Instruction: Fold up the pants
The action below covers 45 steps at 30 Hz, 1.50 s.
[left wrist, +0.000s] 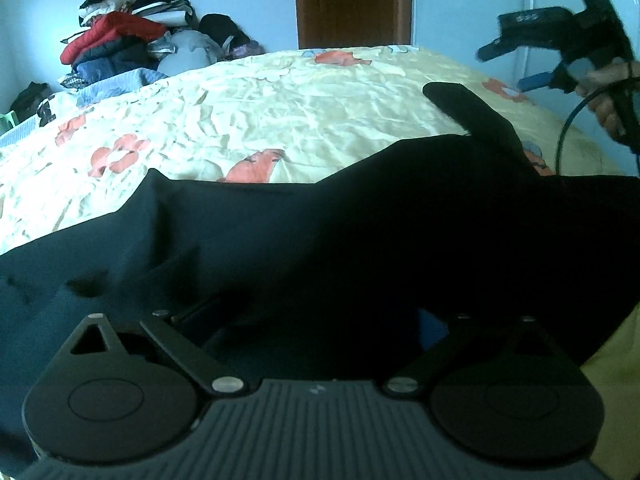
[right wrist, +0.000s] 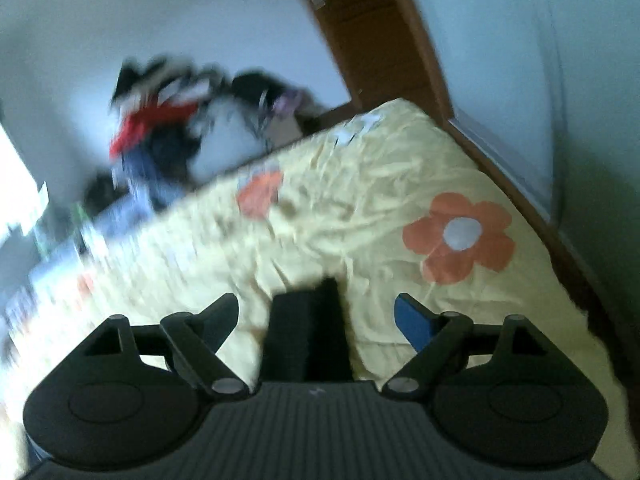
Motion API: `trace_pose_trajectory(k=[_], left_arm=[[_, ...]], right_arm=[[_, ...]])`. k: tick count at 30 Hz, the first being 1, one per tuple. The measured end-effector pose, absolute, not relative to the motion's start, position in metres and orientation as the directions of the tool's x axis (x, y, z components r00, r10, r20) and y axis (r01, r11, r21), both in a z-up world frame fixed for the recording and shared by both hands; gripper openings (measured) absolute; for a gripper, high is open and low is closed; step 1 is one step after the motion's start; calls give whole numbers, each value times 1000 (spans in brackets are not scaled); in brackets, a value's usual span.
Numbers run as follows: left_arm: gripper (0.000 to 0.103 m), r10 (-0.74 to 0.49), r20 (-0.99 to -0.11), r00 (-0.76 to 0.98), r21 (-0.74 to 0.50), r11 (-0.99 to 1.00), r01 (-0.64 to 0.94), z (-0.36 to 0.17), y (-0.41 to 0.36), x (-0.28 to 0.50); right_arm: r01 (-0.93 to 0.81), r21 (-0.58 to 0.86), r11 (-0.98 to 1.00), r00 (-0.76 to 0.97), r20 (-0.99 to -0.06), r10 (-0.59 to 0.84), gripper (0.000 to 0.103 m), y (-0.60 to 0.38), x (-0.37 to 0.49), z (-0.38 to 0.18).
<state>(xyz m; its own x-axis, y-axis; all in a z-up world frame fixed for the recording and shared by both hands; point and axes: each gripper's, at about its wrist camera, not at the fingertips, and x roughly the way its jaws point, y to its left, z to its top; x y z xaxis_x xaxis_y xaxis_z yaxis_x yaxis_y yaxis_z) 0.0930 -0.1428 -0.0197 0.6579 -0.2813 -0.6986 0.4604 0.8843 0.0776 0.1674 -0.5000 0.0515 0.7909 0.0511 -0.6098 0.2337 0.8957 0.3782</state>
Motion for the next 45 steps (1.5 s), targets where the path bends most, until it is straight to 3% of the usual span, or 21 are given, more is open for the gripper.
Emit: trace_pose_trajectory(k=[4, 14, 17, 18, 19, 22, 28, 32, 36, 38, 40, 41, 43, 45], left_arm=[[101, -278, -700, 658, 77, 886, 457, -19, -143, 93], [103, -284, -695, 660, 77, 884, 462, -21, -142, 94], [103, -285, -690, 665, 79, 884, 460, -21, -143, 93], [103, -284, -689, 667, 82, 884, 461, -21, -144, 93], [102, -284, -688, 668, 86, 882, 463, -21, -144, 93], [102, -286, -674, 681, 112, 872, 476, -21, -146, 91], [99, -282, -628, 726, 212, 835, 508, -22, -158, 86], [96, -300, -609, 734, 261, 798, 543, -20, -169, 79], [93, -316, -597, 738, 281, 779, 561, -23, -177, 74], [81, -329, -595, 733, 260, 784, 563, -23, -177, 76], [51, -357, -602, 714, 206, 795, 571, -21, -174, 80], [42, -366, -608, 704, 181, 800, 572, -21, -172, 82], [15, -378, -611, 695, 145, 810, 568, -20, -169, 85], [11, -399, -608, 687, 99, 820, 564, -17, -164, 87]], right_arm=[[180, 560, 809, 786, -576, 224, 65, -503, 178, 37], [269, 582, 767, 746, -630, 216, 61, -499, 175, 15], [237, 646, 726, 771, -579, 264, 61, -500, 181, 9], [227, 664, 712, 778, -564, 278, 56, -500, 186, 6], [227, 665, 711, 780, -562, 277, 39, -499, 191, 4], [271, 662, 699, 787, -570, 236, 6, -497, 197, -3], [195, 741, 642, 901, -394, 182, 4, -499, 138, 36], [112, 814, 570, 969, -216, 119, 4, -518, 69, 82], [57, 836, 546, 994, -99, 48, 4, -529, 0, 116], [49, 840, 541, 997, -77, 28, 4, -531, -24, 123], [50, 842, 537, 997, -71, 18, 4, -531, -40, 125], [60, 838, 542, 997, -79, 10, 4, -530, -45, 125], [75, 848, 525, 995, -98, 15, 4, -533, -49, 118], [110, 855, 506, 991, -136, 14, 4, -538, -44, 109]])
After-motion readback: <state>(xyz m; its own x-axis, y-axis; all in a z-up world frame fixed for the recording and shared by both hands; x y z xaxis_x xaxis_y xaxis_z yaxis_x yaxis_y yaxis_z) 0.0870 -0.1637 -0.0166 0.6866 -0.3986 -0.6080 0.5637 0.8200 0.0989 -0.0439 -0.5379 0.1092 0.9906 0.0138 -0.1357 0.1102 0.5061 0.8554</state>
